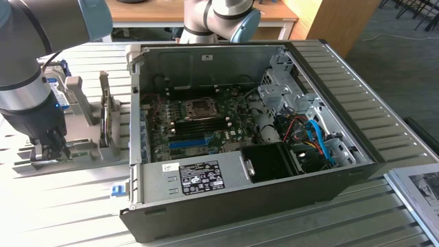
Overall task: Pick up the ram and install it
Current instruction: 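Pick up the ram and move it above insertion slot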
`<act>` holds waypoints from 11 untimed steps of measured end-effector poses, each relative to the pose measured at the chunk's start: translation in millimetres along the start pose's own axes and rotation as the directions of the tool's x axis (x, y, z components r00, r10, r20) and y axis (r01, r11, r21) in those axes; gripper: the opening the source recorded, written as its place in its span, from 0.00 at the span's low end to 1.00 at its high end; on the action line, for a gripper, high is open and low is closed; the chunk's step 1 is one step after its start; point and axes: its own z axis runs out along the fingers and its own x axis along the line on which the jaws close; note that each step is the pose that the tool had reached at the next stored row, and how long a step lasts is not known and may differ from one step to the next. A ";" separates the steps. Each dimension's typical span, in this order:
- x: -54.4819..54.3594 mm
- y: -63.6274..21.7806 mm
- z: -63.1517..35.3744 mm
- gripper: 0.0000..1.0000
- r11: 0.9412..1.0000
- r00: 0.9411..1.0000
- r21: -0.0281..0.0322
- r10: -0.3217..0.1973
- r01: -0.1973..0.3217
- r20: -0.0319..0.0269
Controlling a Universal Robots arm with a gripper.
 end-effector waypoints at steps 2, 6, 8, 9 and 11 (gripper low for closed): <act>0.0 0.0 0.0 0.12 1.000 1.000 0.000 0.000 0.000 0.000; 0.0 0.0 0.0 0.12 1.000 1.000 0.000 0.000 0.000 0.000; 0.0 0.0 -0.4 0.12 1.000 1.000 0.000 0.000 0.000 0.000; 0.0 0.0 -0.9 0.12 1.000 1.000 0.000 0.000 0.000 0.000; 0.0 0.1 -1.8 0.12 1.000 1.000 0.000 0.000 0.000 0.000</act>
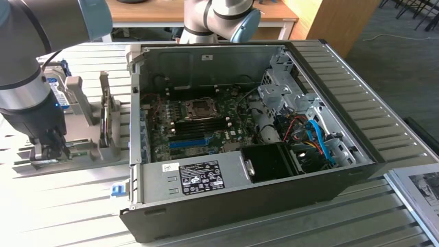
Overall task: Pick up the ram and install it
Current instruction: 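Pick up the ram and move it above insertion slot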
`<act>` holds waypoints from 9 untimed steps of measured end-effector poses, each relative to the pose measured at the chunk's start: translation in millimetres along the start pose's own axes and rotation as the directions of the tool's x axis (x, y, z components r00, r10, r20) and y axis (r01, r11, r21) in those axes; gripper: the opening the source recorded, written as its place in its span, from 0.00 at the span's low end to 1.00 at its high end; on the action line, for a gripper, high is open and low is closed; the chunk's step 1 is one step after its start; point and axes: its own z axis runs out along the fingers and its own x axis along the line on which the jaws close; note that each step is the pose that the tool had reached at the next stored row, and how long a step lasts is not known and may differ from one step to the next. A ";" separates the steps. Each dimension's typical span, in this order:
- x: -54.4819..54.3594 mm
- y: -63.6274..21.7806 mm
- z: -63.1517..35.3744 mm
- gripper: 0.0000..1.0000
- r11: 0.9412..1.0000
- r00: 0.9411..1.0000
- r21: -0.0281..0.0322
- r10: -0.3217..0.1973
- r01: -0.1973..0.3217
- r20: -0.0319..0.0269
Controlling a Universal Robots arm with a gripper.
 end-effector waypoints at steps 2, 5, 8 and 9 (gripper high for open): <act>0.0 0.1 -1.0 0.12 1.000 1.000 0.000 0.000 0.000 0.000; 0.0 0.1 -1.5 0.12 1.000 1.000 0.000 0.000 0.000 0.000; 0.0 0.1 -1.7 0.12 1.000 1.000 0.000 0.000 0.000 0.000; 0.0 0.1 -1.7 0.12 1.000 1.000 0.000 0.000 0.000 0.000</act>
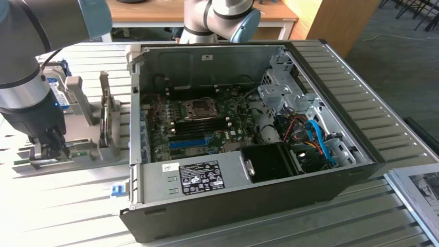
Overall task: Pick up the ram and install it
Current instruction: 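Pick up the ram and move it above insertion slot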
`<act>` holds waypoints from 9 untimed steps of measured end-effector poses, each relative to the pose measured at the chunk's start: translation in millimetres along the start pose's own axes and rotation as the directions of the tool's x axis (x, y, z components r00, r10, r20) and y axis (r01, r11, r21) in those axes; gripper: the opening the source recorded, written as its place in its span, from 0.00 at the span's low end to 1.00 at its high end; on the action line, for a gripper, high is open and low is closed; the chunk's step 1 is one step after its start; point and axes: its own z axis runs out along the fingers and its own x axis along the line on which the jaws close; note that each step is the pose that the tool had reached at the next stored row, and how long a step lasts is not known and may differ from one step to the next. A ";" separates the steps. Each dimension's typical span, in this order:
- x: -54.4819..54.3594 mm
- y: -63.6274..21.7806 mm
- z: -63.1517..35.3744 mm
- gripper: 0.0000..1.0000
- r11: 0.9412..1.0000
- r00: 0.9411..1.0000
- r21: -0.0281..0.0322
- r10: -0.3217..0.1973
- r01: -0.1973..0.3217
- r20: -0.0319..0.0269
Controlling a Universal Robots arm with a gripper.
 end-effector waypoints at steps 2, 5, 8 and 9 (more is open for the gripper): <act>0.0 0.0 0.0 0.12 1.000 1.000 0.000 0.000 0.000 0.000; 0.0 -0.3 -0.1 0.12 1.000 1.000 0.000 0.003 -0.003 -0.002; 0.0 -0.7 -0.1 0.12 1.000 1.000 0.000 0.008 -0.008 -0.004; 0.0 -0.7 -0.1 0.12 1.000 1.000 0.000 0.008 -0.008 -0.004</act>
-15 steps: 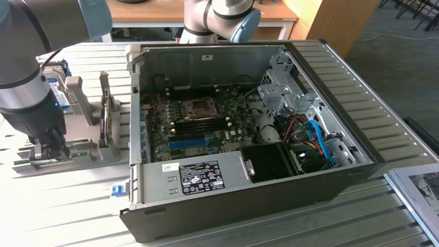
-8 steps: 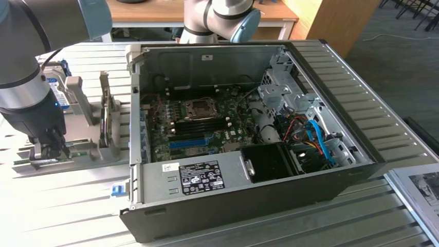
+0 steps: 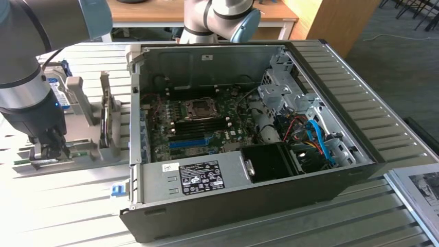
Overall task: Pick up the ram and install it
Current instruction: 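Pick up the ram and move it above insertion slot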
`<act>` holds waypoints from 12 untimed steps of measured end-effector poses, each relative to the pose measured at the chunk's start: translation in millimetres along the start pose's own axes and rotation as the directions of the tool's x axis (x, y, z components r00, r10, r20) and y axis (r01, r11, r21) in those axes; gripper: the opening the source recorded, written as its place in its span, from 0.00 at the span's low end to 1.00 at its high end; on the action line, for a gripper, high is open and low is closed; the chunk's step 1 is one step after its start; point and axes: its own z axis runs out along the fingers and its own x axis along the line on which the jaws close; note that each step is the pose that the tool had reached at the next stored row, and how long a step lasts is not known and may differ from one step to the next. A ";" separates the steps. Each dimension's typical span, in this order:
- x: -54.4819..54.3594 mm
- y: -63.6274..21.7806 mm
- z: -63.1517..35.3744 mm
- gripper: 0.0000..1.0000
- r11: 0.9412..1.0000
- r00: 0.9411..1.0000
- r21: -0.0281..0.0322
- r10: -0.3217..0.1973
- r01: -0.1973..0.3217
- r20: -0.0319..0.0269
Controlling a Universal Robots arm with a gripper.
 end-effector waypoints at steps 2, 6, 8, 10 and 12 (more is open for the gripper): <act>0.0 -0.1 0.0 0.12 1.000 1.000 0.000 0.003 -0.003 0.000; 0.0 -0.1 0.0 0.12 1.000 1.000 0.000 0.004 -0.004 0.000; 0.0 -0.1 0.0 0.12 1.000 1.000 0.000 0.004 -0.004 0.000; 0.0 -0.1 0.0 0.12 1.000 1.000 0.000 0.004 -0.004 0.000; 0.0 -0.1 0.0 0.12 1.000 1.000 0.000 0.004 -0.004 0.000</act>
